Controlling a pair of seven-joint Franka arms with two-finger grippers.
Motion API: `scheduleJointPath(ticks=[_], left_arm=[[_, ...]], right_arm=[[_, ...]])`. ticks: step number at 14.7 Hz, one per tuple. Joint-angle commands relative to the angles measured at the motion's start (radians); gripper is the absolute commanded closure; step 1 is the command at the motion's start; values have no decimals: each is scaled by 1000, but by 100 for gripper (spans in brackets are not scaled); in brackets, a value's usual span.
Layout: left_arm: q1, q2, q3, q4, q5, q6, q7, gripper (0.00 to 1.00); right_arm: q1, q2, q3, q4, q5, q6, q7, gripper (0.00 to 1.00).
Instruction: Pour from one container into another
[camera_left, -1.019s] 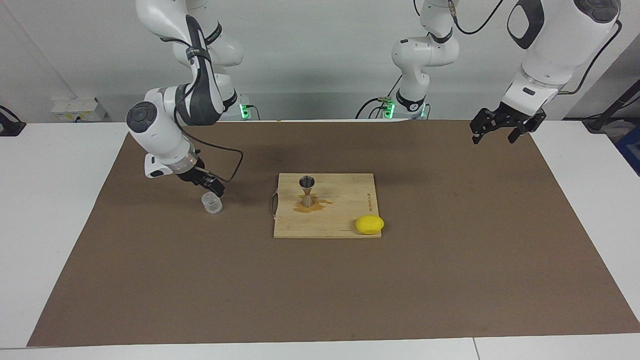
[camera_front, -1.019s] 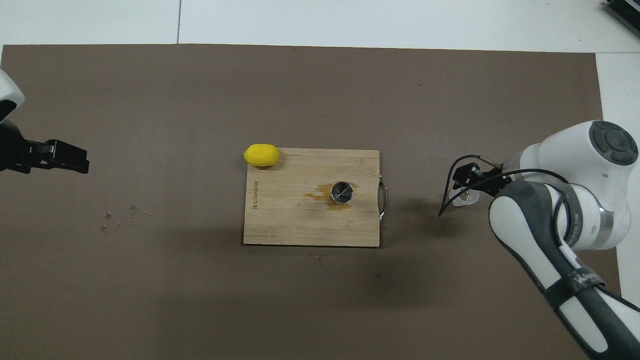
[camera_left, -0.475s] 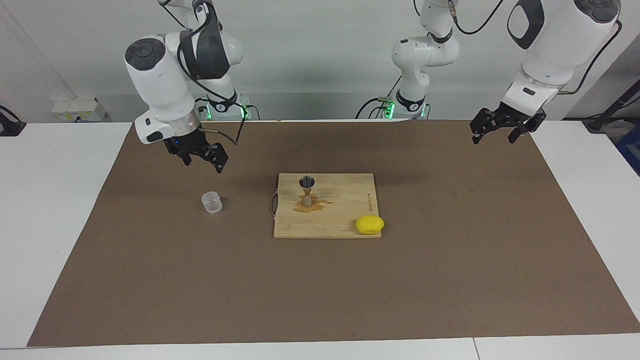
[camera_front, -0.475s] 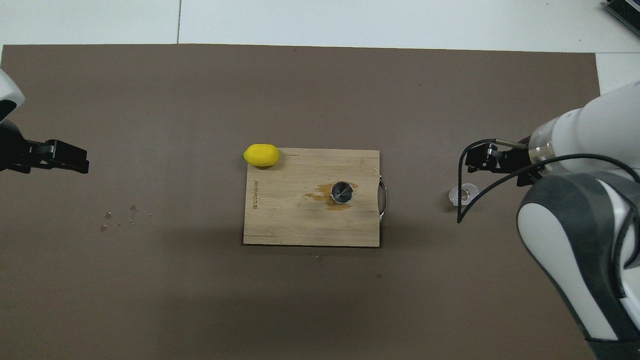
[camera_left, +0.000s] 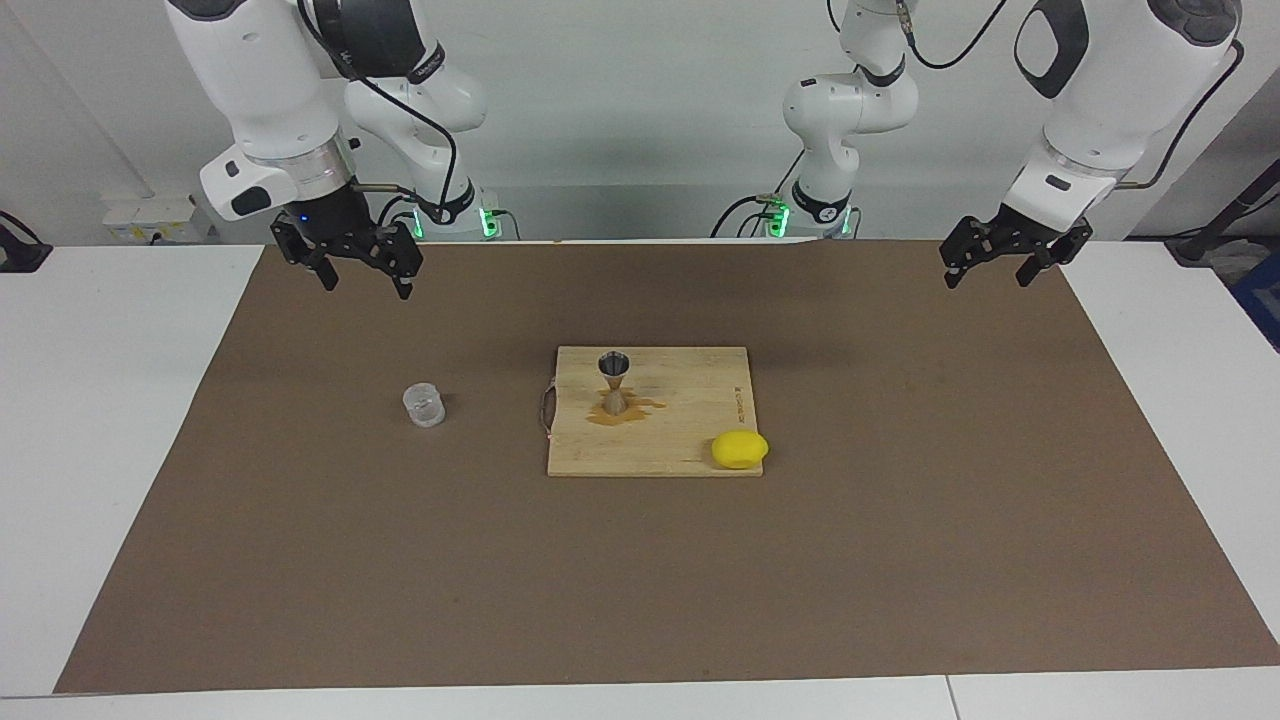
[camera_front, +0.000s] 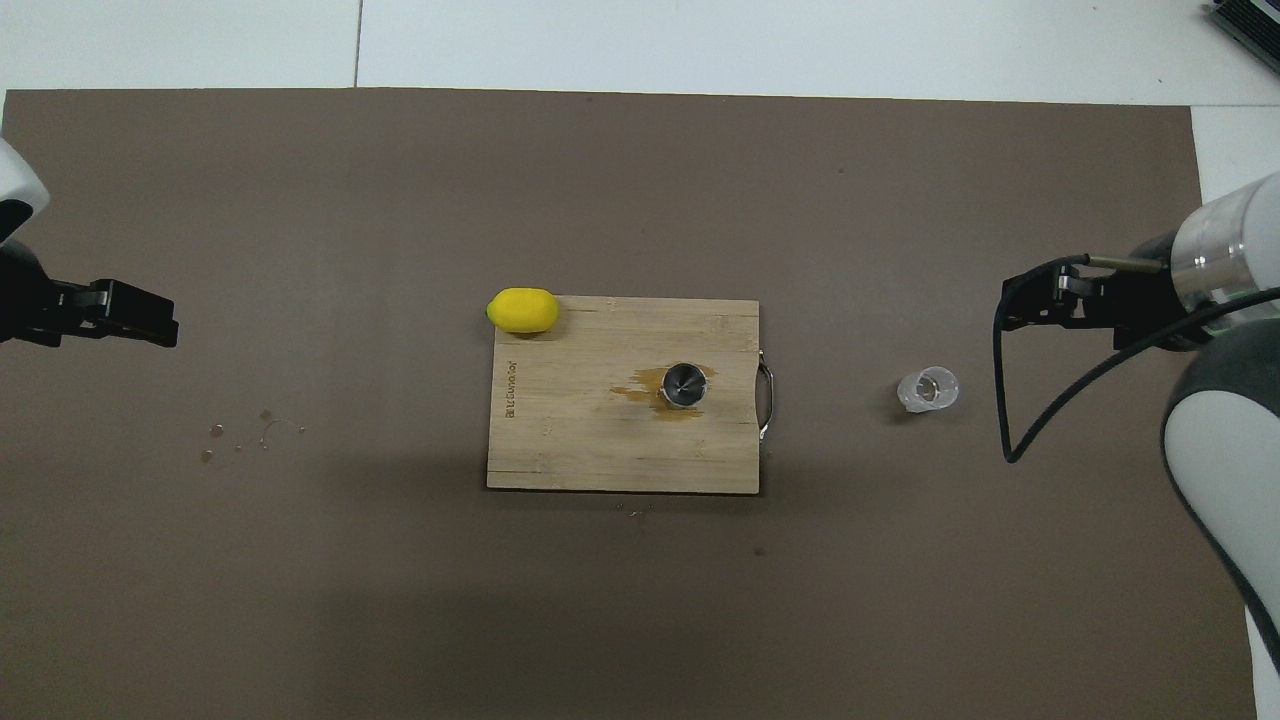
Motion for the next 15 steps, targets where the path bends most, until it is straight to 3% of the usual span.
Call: scheduleJointPath(ticks=[1,6,15], left_arm=[[-6,-18,8,-15,-10,-4,-1,0],[-4,-18,8,-15,-10,-4,-1,0],[-4,-18,8,-15,-10,-4,-1,0]], right_arm=[[-7,-19,8,-34,-26,-16,-48,1],[-15,-49,8,-90,-34,-2,-111,1],[-17,-42,8,-78,-32,1,-126,0]])
